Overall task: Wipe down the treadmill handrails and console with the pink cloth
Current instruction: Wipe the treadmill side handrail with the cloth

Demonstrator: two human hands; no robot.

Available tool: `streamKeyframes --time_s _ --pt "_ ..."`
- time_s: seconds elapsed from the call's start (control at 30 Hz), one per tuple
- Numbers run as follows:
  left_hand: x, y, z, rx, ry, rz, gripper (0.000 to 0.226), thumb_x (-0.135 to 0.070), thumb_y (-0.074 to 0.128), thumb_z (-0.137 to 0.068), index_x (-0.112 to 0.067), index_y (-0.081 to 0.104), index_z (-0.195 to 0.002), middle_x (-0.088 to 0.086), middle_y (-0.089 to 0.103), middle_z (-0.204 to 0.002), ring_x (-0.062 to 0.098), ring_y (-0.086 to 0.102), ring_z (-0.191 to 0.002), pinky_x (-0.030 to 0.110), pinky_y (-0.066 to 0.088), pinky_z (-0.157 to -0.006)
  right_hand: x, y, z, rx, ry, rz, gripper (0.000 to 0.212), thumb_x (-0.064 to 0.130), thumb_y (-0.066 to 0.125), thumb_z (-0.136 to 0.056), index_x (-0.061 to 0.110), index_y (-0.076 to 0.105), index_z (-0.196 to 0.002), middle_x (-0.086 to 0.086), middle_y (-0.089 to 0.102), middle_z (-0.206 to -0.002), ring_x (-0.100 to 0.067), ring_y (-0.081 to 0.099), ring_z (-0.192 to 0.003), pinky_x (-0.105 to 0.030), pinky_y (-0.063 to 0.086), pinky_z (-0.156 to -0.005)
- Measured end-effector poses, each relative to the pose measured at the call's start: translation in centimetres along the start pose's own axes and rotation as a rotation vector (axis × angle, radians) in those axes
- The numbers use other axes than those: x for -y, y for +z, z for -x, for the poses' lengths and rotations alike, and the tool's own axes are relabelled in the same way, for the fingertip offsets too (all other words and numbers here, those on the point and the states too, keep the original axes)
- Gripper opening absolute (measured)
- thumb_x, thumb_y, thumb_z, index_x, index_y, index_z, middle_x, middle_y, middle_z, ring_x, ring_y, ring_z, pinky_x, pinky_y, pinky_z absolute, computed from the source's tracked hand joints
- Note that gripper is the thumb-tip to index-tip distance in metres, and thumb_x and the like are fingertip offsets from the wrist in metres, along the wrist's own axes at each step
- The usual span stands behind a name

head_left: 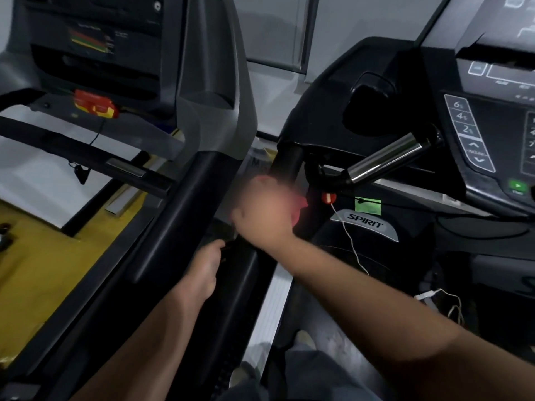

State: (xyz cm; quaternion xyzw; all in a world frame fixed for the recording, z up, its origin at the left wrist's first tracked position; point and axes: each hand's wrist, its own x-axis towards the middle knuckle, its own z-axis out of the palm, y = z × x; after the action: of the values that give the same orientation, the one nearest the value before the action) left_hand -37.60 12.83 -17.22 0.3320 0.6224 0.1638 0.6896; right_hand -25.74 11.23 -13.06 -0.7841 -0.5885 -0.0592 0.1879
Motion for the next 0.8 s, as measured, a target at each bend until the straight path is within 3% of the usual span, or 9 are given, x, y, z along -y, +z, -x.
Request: streamKeyframes --time_s 0.17,0.3,0.37,0.43,0.53,0.57,0.63,0.7,0.8 --pt "-1.7 -0.3 -0.3 0.103 0.121 -0.008 0.05 -0.009 0.041 -0.096 -0.01 0.065 -0.052 0.001 0.06 -0.045 0.009 0.056 -0.037 0.015 0.044 -0.04 1.5 1.3 7.1 -0.19 -0.105 -0.324 0.027 0.033 0.048 -0.077 0.015 0.068 -0.083 0.0 0.061 -0.097 -0.027 0.051 -0.102 -0.035 0.034 -0.081" --pt "-4.2 0.4 -0.9 0.099 0.129 -0.127 0.031 -0.02 0.035 -0.1 -0.008 0.06 -0.113 0.008 0.063 -0.108 0.021 0.06 -0.094 0.027 0.042 -0.078 -0.2 3.4 10.1 -0.236 -0.089 -0.588 0.012 0.026 0.045 -0.084 0.023 0.05 -0.094 0.001 0.043 -0.117 -0.026 0.04 -0.116 -0.032 0.026 -0.105" --pt "-4.9 1.2 -0.7 0.15 0.18 -0.202 0.033 -0.024 0.035 -0.1 -0.015 0.053 -0.126 0.003 0.058 -0.12 0.021 0.053 -0.107 0.028 0.04 -0.08 -0.4 3.0 9.9 -0.255 0.117 -0.721 0.014 0.026 0.038 -0.088 0.024 0.046 -0.099 0.0 0.036 -0.12 -0.019 0.032 -0.116 -0.016 0.019 -0.105" --pt "-5.3 2.1 -0.5 0.165 0.275 -0.279 0.025 -0.024 0.04 -0.099 -0.019 0.057 -0.117 -0.002 0.06 -0.111 0.016 0.056 -0.094 0.026 0.04 -0.073 -0.1 2.0 7.8 -0.271 0.457 -0.857 0.025 0.023 0.035 -0.093 0.014 0.049 -0.111 -0.01 0.037 -0.12 -0.02 0.035 -0.115 -0.009 0.019 -0.098" --pt "-5.3 3.3 -0.6 0.103 0.451 -0.428 0.017 -0.021 0.049 -0.094 -0.018 0.065 -0.097 0.003 0.068 -0.1 0.01 0.06 -0.077 0.022 0.045 -0.061 -1.9 2.7 2.3 -0.092 1.044 -1.251 0.036 0.028 0.036 -0.099 0.003 0.045 -0.123 -0.019 0.042 -0.13 -0.027 0.044 -0.118 -0.023 0.03 -0.1" --pt "-5.3 3.5 -0.6 0.086 0.482 -0.492 0.02 -0.025 0.049 -0.091 -0.019 0.066 -0.099 0.003 0.069 -0.101 0.012 0.064 -0.081 0.025 0.049 -0.066 -2.8 3.1 1.0 0.016 1.125 -1.354 0.042 0.041 0.038 -0.097 0.007 0.05 -0.118 -0.02 0.051 -0.125 -0.026 0.054 -0.11 -0.029 0.04 -0.098" --pt "-5.1 3.6 -0.2 0.048 0.512 -0.594 0.025 -0.031 0.048 -0.088 -0.025 0.064 -0.106 -0.002 0.069 -0.104 0.015 0.065 -0.091 0.034 0.053 -0.083 -4.4 3.0 -0.4 0.118 1.181 -1.444 0.049 0.048 0.033 -0.096 0.008 0.058 -0.086 -0.016 0.069 -0.079 -0.018 0.068 -0.065 -0.025 0.054 -0.064" --pt "-4.6 3.7 0.6 0.029 0.55 -0.63 0.028 -0.027 0.044 -0.094 -0.024 0.057 -0.119 -0.003 0.064 -0.113 0.016 0.062 -0.101 0.039 0.05 -0.092 -5.2 2.0 -0.6 0.126 1.181 -1.558 0.048 0.036 0.028 -0.1 0.009 0.049 -0.067 -0.005 0.056 -0.041 -0.013 0.055 -0.034 -0.016 0.042 -0.037" --pt "-3.4 3.5 1.7 0.008 0.652 -0.692 0.034 -0.027 0.04 -0.099 -0.021 0.049 -0.131 0.001 0.055 -0.126 0.016 0.057 -0.11 0.033 0.046 -0.096 -5.3 2.9 -0.7 0.128 1.184 -1.627 0.051 0.041 0.03 -0.101 0.008 0.054 -0.071 -0.004 0.059 -0.046 -0.013 0.058 -0.039 -0.015 0.043 -0.038"
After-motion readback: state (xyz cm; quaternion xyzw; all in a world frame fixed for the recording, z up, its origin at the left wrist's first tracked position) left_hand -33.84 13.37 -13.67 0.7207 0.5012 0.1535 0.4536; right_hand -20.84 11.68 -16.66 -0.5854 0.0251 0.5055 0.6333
